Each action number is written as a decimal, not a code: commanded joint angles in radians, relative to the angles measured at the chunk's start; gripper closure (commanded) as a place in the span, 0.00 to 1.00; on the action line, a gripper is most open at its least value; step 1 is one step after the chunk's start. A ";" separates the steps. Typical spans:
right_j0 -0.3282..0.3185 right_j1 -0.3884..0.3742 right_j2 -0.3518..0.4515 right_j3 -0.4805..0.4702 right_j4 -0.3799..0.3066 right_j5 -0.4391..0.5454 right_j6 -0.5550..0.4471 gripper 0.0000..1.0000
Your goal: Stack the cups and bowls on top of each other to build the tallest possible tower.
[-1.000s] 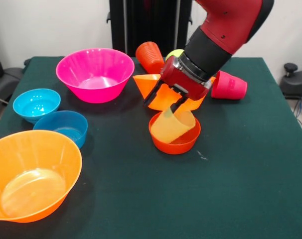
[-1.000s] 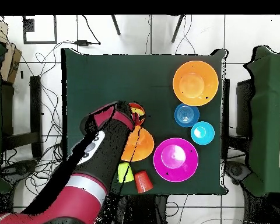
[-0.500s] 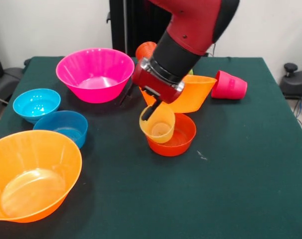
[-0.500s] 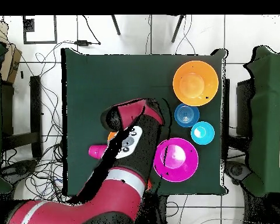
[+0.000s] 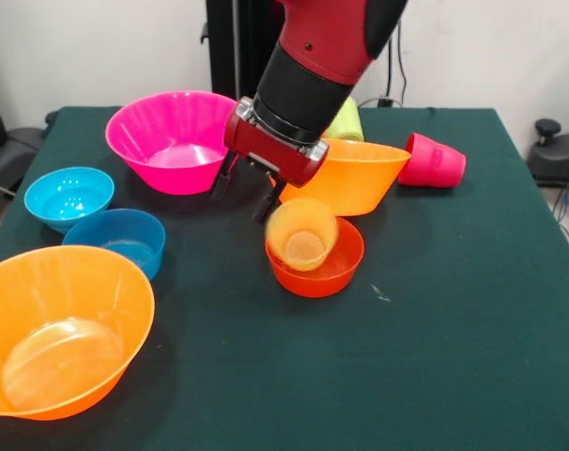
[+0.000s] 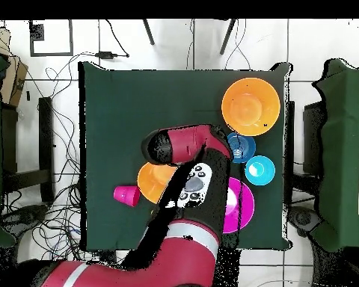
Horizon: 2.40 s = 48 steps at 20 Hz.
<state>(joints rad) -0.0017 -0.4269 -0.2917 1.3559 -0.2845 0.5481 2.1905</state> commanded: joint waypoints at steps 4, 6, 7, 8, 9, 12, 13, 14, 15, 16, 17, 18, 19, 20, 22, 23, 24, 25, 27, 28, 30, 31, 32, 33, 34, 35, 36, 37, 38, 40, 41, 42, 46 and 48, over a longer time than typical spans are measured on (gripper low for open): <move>-0.033 -0.079 0.218 0.087 -0.024 -0.006 -0.124 0.00; -0.031 -0.088 0.219 0.093 -0.029 -0.005 -0.118 0.00; -0.028 -0.093 0.215 0.096 -0.032 -0.006 -0.108 0.00; -0.026 -0.095 0.211 0.096 -0.034 -0.007 -0.099 0.00; -0.030 -0.107 0.214 0.105 -0.033 -0.009 -0.098 0.00; -0.063 -0.163 0.244 0.135 -0.018 0.023 -0.136 0.00; -0.080 -0.189 0.261 0.150 -0.009 0.041 -0.159 0.00; -0.088 -0.201 0.268 0.161 -0.008 0.043 -0.164 0.00; -0.099 -0.219 0.278 0.176 -0.005 0.042 -0.168 0.00; -0.102 -0.230 0.280 0.185 -0.005 0.041 -0.163 0.00; -0.104 -0.238 0.281 0.194 -0.006 0.038 -0.152 0.00; -0.109 -0.240 0.287 0.200 -0.010 0.031 -0.146 0.00; -0.112 -0.243 0.291 0.198 -0.013 0.032 -0.144 0.00; -0.116 -0.245 0.298 0.200 -0.014 0.030 -0.140 0.00; -0.121 -0.246 0.305 0.200 -0.018 0.022 -0.131 0.00; -0.119 -0.245 0.305 0.195 -0.021 0.024 -0.125 0.00; -0.122 -0.246 0.310 0.195 -0.021 0.023 -0.122 0.00; -0.122 -0.248 0.312 0.197 -0.023 0.021 -0.118 0.00; -0.126 -0.256 0.317 0.201 -0.022 0.026 -0.114 0.00; -0.127 -0.261 0.319 0.204 -0.022 0.027 -0.111 0.00; -0.129 -0.274 0.318 0.213 -0.021 0.029 -0.102 0.00; -0.143 -0.285 0.328 0.226 -0.012 0.036 -0.109 0.00; -0.159 -0.297 0.342 0.240 -0.001 0.046 -0.121 0.00; -0.175 -0.308 0.357 0.254 0.010 0.057 -0.133 0.00; -0.184 -0.319 0.365 0.263 0.015 0.066 -0.143 0.00; -0.203 -0.338 0.384 0.279 0.027 0.089 -0.168 0.00; -0.217 -0.348 0.398 0.288 0.031 0.100 -0.182 0.00; -0.248 -0.360 0.431 0.311 0.042 0.109 -0.214 0.00; -0.279 -0.373 0.465 0.335 0.053 0.118 -0.247 0.00; -0.333 -0.412 0.526 0.394 0.074 0.126 -0.291 0.00; -0.361 -0.427 0.555 0.415 0.077 0.128 -0.313 0.00; -0.389 -0.442 0.584 0.435 0.080 0.131 -0.334 0.00; -0.497 -0.466 0.683 0.493 0.041 0.092 -0.412 0.00; -0.560 -0.456 0.753 0.531 0.017 0.051 -0.446 0.00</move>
<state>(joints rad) -0.4516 -0.8598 0.1986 1.7055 -0.2317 0.5644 2.1367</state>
